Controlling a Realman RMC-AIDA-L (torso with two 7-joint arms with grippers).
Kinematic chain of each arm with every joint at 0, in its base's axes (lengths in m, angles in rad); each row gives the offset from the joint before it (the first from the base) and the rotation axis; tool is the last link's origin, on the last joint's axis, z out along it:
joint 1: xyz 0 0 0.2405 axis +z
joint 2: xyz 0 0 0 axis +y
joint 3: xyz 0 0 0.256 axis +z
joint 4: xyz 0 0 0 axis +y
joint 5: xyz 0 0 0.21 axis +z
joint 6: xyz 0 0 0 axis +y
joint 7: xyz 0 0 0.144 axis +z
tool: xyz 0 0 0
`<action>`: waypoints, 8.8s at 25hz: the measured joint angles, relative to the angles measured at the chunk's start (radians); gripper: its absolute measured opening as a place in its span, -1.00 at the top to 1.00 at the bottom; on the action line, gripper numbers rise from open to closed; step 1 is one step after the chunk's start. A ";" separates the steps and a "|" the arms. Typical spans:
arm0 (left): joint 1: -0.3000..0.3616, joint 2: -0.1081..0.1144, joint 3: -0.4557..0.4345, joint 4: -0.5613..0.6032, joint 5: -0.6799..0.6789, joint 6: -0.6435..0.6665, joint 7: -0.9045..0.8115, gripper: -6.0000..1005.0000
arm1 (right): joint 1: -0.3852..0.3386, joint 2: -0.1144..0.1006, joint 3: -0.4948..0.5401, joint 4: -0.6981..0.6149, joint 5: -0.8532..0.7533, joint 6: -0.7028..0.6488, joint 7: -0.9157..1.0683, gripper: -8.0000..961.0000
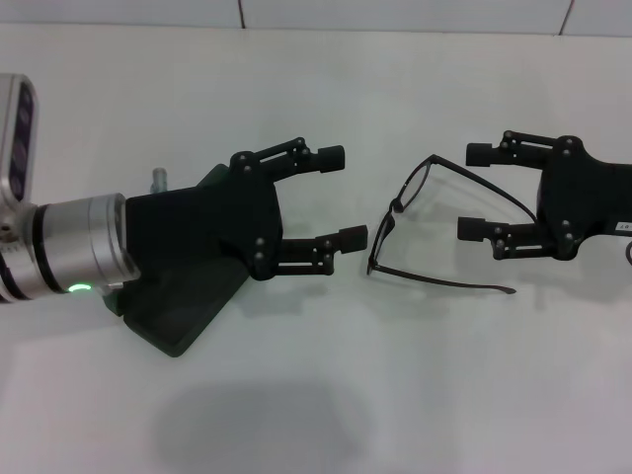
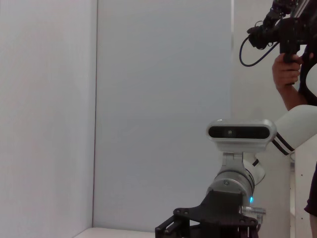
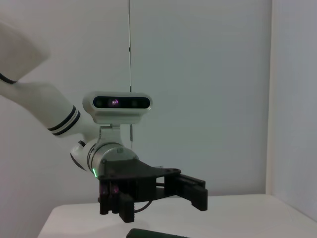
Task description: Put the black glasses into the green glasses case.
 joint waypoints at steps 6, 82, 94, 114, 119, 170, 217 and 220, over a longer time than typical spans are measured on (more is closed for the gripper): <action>-0.001 -0.006 0.000 0.000 -0.008 -0.004 0.005 -0.75 | 0.000 -0.001 0.000 -0.009 -0.001 0.003 -0.016 -0.69; -0.202 -0.059 0.003 -0.640 0.350 -0.184 -0.632 0.52 | -0.010 -0.006 0.000 -0.036 -0.060 0.048 -0.095 -0.70; -0.350 -0.059 0.003 -0.594 0.356 -0.287 -0.351 0.55 | -0.045 0.019 0.000 -0.087 -0.169 0.022 -0.139 -0.70; -0.561 -0.061 0.002 -0.162 0.630 -0.652 -0.303 0.48 | -0.106 0.018 0.041 -0.085 -0.173 0.020 -0.161 -0.70; -0.563 -0.065 0.002 -0.146 0.629 -0.662 -0.309 0.46 | -0.115 0.015 0.041 -0.082 -0.173 0.020 -0.161 -0.69; 0.043 -0.052 0.000 -0.083 -0.384 -0.257 -0.264 -0.34 | 0.181 0.212 0.217 -0.946 -1.577 -0.029 0.401 -0.69; 0.024 -0.056 0.000 -0.050 -0.385 -0.286 -0.217 -0.33 | 0.230 0.212 0.088 -0.777 -1.554 0.190 0.441 0.75; 0.024 -0.053 0.000 -0.040 -0.384 -0.249 -0.219 -0.33 | 0.206 0.209 0.161 -0.831 -1.557 0.128 0.435 0.76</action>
